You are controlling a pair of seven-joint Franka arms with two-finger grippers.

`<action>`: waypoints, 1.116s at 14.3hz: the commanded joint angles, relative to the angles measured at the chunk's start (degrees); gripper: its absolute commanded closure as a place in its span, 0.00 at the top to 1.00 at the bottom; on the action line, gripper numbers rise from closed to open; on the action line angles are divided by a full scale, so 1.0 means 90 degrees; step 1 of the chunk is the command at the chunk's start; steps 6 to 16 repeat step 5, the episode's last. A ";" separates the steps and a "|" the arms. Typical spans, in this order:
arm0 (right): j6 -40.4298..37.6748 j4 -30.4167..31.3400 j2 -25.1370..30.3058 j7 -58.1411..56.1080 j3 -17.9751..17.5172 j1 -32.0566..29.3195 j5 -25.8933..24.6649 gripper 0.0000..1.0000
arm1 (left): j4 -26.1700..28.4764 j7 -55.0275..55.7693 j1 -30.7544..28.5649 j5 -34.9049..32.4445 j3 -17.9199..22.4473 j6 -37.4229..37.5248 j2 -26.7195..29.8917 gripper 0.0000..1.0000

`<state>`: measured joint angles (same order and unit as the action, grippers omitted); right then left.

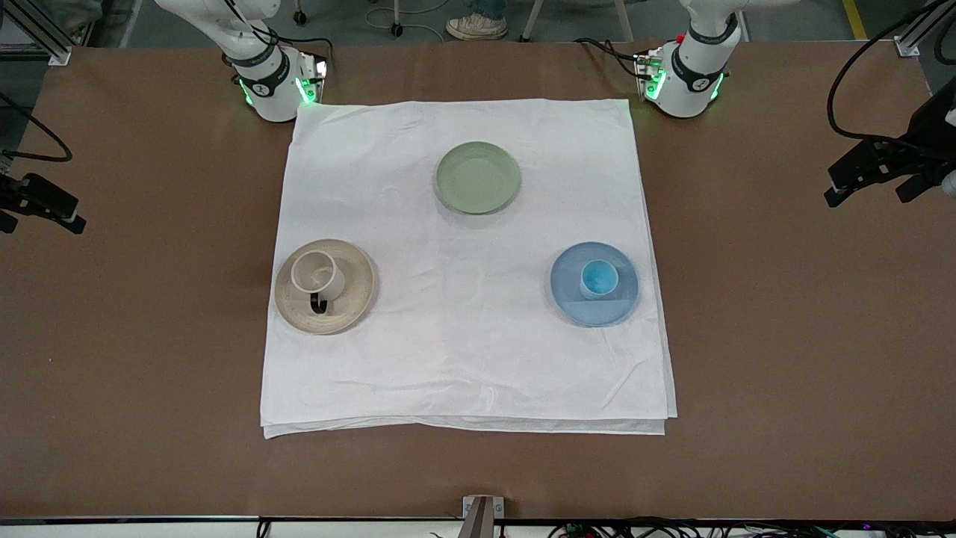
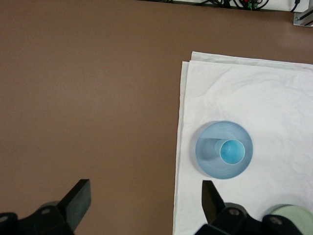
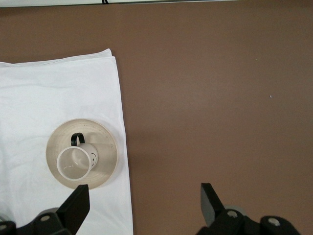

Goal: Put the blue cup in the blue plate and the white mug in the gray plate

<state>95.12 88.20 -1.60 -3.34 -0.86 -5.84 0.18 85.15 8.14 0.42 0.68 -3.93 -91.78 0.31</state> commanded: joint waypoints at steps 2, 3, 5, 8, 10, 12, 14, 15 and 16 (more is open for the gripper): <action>0.0095 0.0229 0.0188 -0.0088 -0.0003 -0.0015 -0.0137 1.00 | -0.0155 -0.0074 0.0041 0.0101 0.0066 0.0129 -0.0024 1.00; 0.0095 0.0229 0.0188 -0.0088 -0.0003 -0.0015 -0.0157 1.00 | -0.0155 -0.0084 0.0041 0.0101 0.0066 0.0129 -0.0024 1.00; 0.0095 0.0229 0.0188 -0.0088 -0.0003 -0.0025 -0.0157 1.00 | -0.0155 -0.0094 0.0041 0.0081 0.0066 0.0129 -0.0024 1.00; 0.0095 0.0229 0.0188 -0.0088 -0.0003 -0.0025 -0.0157 1.00 | -0.0155 -0.0094 0.0041 0.0081 0.0066 0.0129 -0.0024 1.00; 0.0095 0.0229 0.0188 -0.0088 -0.0003 -0.0025 -0.0157 1.00 | -0.0155 -0.0094 0.0041 0.0081 0.0066 0.0129 -0.0024 1.00; 0.0095 0.0229 0.0188 -0.0088 -0.0003 -0.0025 -0.0157 1.00 | -0.0155 -0.0094 0.0041 0.0081 0.0066 0.0129 -0.0024 1.00; 0.0095 0.0229 0.0188 -0.0088 -0.0003 -0.0025 -0.0157 1.00 | -0.0155 -0.0094 0.0041 0.0081 0.0066 0.0129 -0.0024 1.00; 0.0095 0.0229 0.0188 -0.0088 -0.0003 -0.0025 -0.0157 1.00 | -0.0155 -0.0094 0.0041 0.0081 0.0066 0.0129 -0.0024 1.00; 0.0095 0.0229 0.0188 -0.0088 -0.0003 -0.0025 -0.0157 1.00 | -0.0155 -0.0094 0.0041 0.0081 0.0066 0.0129 -0.0024 1.00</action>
